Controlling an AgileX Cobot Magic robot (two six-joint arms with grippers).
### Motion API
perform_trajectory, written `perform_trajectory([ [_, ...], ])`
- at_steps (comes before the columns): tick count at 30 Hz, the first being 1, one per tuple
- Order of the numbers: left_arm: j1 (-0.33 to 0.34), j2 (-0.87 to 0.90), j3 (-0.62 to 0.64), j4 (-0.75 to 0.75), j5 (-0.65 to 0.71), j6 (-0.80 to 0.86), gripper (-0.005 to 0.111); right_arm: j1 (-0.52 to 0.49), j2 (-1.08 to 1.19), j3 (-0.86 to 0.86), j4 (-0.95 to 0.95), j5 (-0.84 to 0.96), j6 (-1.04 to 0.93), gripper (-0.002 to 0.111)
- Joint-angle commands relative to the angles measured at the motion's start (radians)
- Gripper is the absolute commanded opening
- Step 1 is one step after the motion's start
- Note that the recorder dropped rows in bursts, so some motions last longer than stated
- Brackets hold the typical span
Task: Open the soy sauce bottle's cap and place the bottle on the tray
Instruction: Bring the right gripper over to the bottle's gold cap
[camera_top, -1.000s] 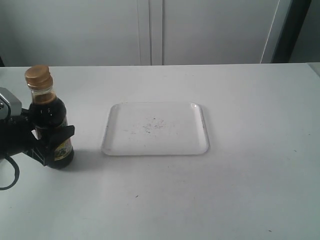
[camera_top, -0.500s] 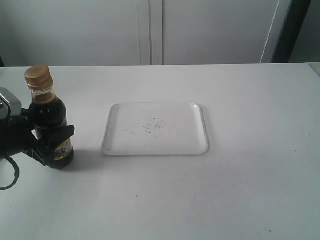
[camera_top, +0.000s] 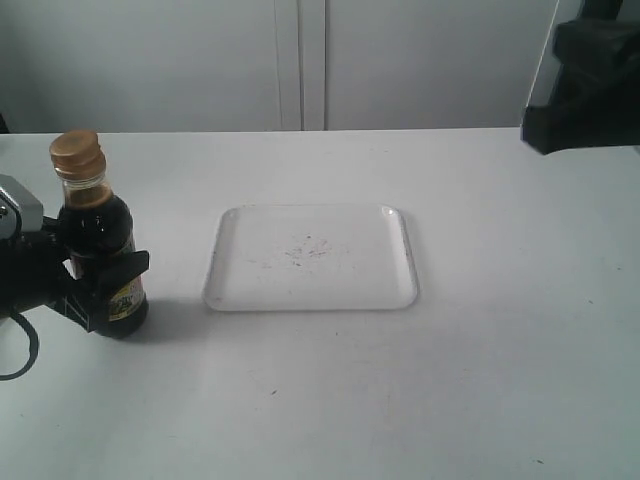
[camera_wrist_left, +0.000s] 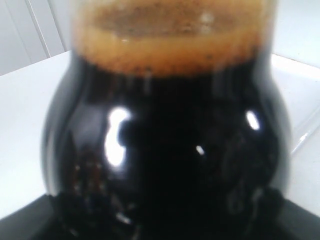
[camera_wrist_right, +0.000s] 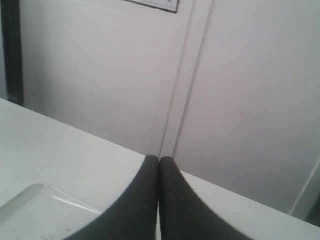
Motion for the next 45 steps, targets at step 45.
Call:
perform_trajectory([
  [45, -0.001, -0.003, 0.004, 0.022, 0.021, 0.000, 0.000, 0.521, 0.779, -0.279, 0.501, -0.462, -1.020, 0.000],
])
